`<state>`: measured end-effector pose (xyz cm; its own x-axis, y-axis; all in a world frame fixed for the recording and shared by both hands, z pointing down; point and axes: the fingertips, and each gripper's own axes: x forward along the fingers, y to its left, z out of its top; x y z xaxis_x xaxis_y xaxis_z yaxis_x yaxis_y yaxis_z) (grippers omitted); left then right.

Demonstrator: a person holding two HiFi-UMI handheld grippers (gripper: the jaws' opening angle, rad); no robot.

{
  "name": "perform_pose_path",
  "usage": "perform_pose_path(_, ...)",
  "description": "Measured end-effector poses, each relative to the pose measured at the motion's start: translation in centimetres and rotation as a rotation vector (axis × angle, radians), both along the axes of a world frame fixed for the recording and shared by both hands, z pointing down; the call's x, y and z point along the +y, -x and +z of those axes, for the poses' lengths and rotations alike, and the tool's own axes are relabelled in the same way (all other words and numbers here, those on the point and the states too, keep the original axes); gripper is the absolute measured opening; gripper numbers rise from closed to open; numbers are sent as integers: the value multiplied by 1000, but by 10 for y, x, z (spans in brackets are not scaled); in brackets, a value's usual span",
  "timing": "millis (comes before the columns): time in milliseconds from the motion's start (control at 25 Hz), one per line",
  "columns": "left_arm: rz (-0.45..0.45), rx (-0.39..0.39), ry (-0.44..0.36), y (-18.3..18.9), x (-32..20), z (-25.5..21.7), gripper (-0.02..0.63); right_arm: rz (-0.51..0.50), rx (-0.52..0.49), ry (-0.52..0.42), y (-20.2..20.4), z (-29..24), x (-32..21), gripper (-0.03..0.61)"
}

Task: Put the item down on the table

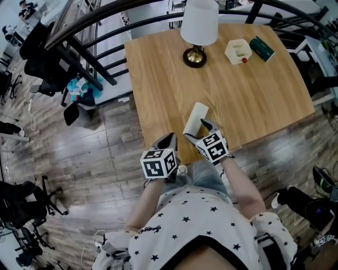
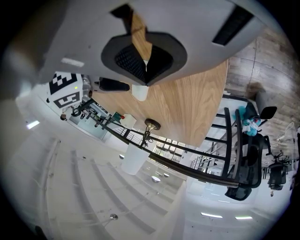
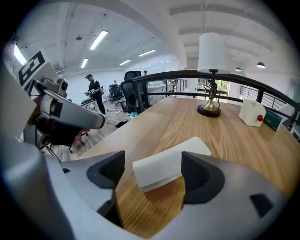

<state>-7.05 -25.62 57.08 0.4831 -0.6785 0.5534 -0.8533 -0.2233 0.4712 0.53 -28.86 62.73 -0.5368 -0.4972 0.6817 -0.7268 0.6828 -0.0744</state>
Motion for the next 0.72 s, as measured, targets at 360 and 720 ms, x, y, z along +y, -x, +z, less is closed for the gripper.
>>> perform_pose_path(360,38,-2,-31,8,23,-6,11,104,-91,-76,7,-38,26,228)
perform_pose_path(720,21,11,-62,4,52,-14,11,180,-203,-163,-2,-84,65,-5)
